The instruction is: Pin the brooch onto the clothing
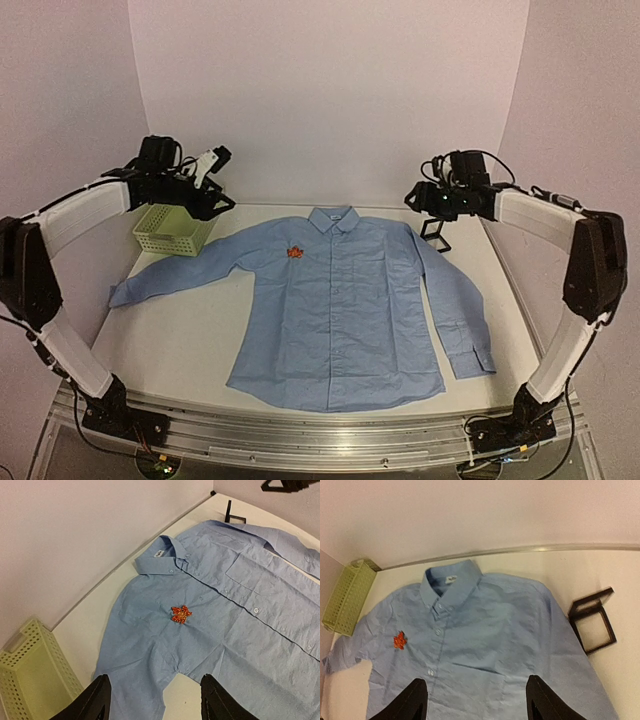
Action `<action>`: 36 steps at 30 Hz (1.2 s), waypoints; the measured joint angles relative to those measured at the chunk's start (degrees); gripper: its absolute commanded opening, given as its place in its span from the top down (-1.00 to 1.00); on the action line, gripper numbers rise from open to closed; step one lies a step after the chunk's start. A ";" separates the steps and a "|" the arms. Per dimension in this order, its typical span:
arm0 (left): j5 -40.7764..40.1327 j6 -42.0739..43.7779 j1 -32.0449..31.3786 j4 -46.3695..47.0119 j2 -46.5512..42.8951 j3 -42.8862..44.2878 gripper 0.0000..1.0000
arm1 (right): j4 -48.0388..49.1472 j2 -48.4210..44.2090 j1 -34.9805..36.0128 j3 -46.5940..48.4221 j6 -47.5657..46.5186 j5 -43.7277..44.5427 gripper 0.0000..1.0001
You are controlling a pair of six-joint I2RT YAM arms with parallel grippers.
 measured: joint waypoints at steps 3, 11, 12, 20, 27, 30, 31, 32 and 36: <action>0.60 -0.29 4.07 1.11 -6.44 -7.42 -0.08 | -0.35 -6.20 -1.67 -9.59 0.57 1.56 -0.37; -2.86 3.08 14.38 1.75 -9.45 -24.84 -0.09 | -2.01 -18.26 -7.35 -25.90 4.21 4.48 -0.39; -3.02 3.29 14.90 1.77 -9.58 -25.83 -0.15 | -1.64 -19.86 -7.97 -27.49 4.30 4.97 -0.40; 0.58 -2.48 15.43 9.15 -22.15 -38.64 -0.47 | 9.37 -39.10 -8.55 -46.87 0.20 10.32 -0.60; 2.08 -16.03 15.38 24.91 -26.48 -50.17 -0.99 | 20.48 -48.34 -8.55 -59.59 -4.15 13.40 -0.67; -2.07 -22.90 15.38 34.34 -27.52 -57.41 -0.99 | 25.22 -51.94 -8.55 -64.05 -5.62 14.48 -0.69; -3.04 -24.12 15.40 35.87 -27.99 -59.24 -0.99 | 26.74 -53.03 -8.55 -65.32 -6.07 14.79 -0.70; -3.91 -25.20 15.41 37.06 -28.44 -60.85 -0.99 | 28.06 -54.03 -8.55 -66.42 -6.46 15.08 -0.70; -7.05 -27.68 15.38 38.13 -29.21 -62.34 -0.99 | 31.78 -55.96 -8.55 -68.28 -7.54 16.08 -0.71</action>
